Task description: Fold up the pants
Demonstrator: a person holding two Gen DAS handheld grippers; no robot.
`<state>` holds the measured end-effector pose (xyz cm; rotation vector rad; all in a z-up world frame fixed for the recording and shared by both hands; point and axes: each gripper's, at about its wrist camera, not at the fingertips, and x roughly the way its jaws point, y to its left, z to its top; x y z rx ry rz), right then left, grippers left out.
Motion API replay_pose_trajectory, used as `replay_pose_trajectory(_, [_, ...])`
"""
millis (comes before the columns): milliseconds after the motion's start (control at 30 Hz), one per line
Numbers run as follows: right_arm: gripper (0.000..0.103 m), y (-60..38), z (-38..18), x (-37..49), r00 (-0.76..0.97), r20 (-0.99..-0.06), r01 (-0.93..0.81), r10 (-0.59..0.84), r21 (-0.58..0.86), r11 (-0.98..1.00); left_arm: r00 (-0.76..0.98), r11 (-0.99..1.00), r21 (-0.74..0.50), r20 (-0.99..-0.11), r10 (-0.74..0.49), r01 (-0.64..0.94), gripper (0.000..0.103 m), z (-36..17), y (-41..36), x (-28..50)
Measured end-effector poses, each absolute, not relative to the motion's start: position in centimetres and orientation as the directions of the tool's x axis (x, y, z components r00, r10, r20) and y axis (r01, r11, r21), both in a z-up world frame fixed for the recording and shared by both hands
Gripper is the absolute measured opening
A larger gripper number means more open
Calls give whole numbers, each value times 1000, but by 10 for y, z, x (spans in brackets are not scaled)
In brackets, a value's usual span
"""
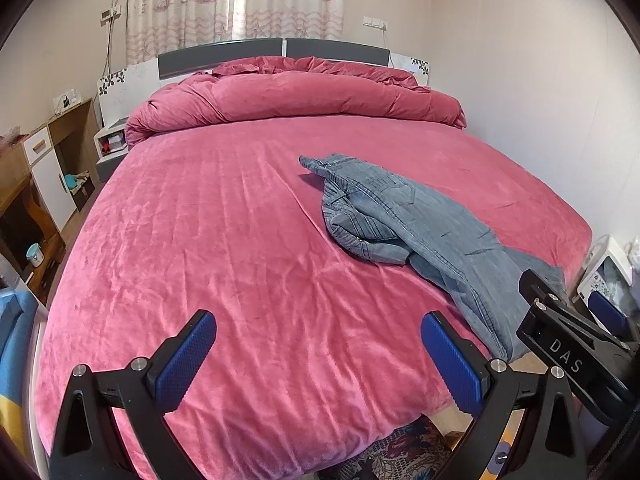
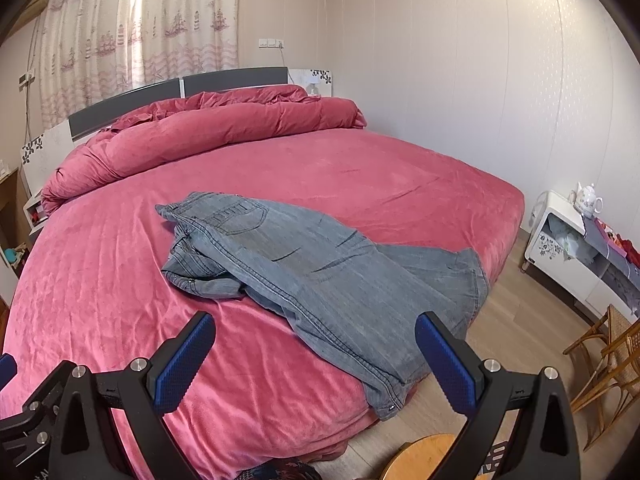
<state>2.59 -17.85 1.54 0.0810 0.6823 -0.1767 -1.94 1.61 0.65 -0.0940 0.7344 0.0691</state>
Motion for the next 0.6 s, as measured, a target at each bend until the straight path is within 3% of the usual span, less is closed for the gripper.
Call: replay_pose_trajectory(600, [102,-180,3,31,732,-669,189,-129,18,982,751,996,-28,-659,48,-88,103,14,12,-23])
